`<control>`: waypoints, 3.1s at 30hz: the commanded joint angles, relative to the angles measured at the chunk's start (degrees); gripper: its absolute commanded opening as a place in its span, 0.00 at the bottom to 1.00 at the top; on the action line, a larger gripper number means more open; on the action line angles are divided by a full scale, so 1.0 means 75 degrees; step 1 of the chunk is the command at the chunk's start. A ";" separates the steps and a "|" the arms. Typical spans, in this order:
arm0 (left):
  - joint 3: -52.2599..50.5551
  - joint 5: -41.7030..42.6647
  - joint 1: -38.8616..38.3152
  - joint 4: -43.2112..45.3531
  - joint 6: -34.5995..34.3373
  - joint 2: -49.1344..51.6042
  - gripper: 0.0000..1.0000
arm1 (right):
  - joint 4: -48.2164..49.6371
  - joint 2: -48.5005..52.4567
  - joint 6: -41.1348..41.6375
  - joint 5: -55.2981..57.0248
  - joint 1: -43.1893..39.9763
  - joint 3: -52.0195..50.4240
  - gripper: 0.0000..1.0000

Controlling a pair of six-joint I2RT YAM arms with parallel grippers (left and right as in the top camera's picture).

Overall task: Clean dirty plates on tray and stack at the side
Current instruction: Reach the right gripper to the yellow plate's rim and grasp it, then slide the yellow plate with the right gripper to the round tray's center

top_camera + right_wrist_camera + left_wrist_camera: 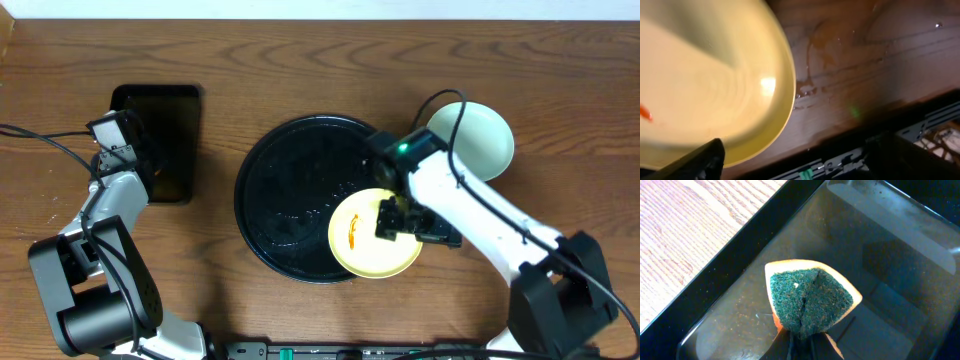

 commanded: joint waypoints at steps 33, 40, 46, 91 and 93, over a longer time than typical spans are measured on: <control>-0.0102 -0.0015 0.0026 -0.0070 0.0073 0.0000 0.08 | 0.2165 -0.0522 0.1110 0.0274 0.0513 -0.2378 0.53; -0.0102 -0.0017 0.0026 -0.0070 0.0073 0.0000 0.08 | 0.2425 -0.0522 0.1110 0.0149 0.0513 -0.2378 0.38; -0.0102 -0.0017 0.0026 -0.0070 0.0073 0.0000 0.08 | 0.2489 -0.0522 0.1110 0.0134 0.0513 -0.2378 0.22; -0.0102 -0.0017 0.0026 -0.0070 0.0073 0.0000 0.08 | 0.5627 0.0793 -0.2480 -0.1029 -0.0344 -0.0350 0.41; -0.0102 -0.0017 0.0026 -0.0070 0.0073 0.0000 0.08 | 0.5552 0.0787 -0.2643 -0.1008 -0.0425 -0.0341 0.44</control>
